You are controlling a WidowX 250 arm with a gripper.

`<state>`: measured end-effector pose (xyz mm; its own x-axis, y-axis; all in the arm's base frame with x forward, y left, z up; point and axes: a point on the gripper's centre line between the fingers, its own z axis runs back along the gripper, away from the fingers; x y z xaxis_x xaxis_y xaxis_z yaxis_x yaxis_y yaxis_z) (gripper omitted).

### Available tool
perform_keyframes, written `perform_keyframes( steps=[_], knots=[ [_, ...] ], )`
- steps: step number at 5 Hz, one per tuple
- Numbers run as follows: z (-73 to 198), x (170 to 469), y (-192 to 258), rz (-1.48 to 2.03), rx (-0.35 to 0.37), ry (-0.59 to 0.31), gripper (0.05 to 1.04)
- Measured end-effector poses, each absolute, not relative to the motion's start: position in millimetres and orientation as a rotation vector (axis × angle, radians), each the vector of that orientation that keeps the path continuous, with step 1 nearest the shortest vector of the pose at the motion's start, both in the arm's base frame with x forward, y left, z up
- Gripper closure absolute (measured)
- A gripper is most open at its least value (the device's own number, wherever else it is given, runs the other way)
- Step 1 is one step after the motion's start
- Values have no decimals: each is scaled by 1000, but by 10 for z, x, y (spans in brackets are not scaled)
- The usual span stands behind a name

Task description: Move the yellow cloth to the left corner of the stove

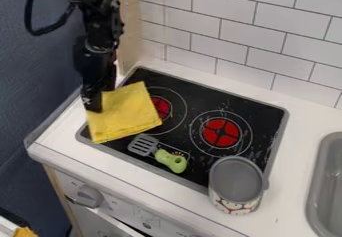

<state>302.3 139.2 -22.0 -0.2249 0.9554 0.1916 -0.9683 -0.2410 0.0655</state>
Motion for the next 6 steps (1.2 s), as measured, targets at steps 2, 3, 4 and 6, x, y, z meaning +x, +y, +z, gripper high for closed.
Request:
perform_keyframes(
  steps=[2, 3, 4, 6],
  knots=[
    [-210, 2897, 1298, 1789, 197, -63, 83],
    [-160, 2900, 1246, 1764, 162, -47, 84],
    [56, 2966, 1223, 1753, 127, -92, 85],
    [440, 3078, 1044, 1704, 51, -159, 85]
  ],
)
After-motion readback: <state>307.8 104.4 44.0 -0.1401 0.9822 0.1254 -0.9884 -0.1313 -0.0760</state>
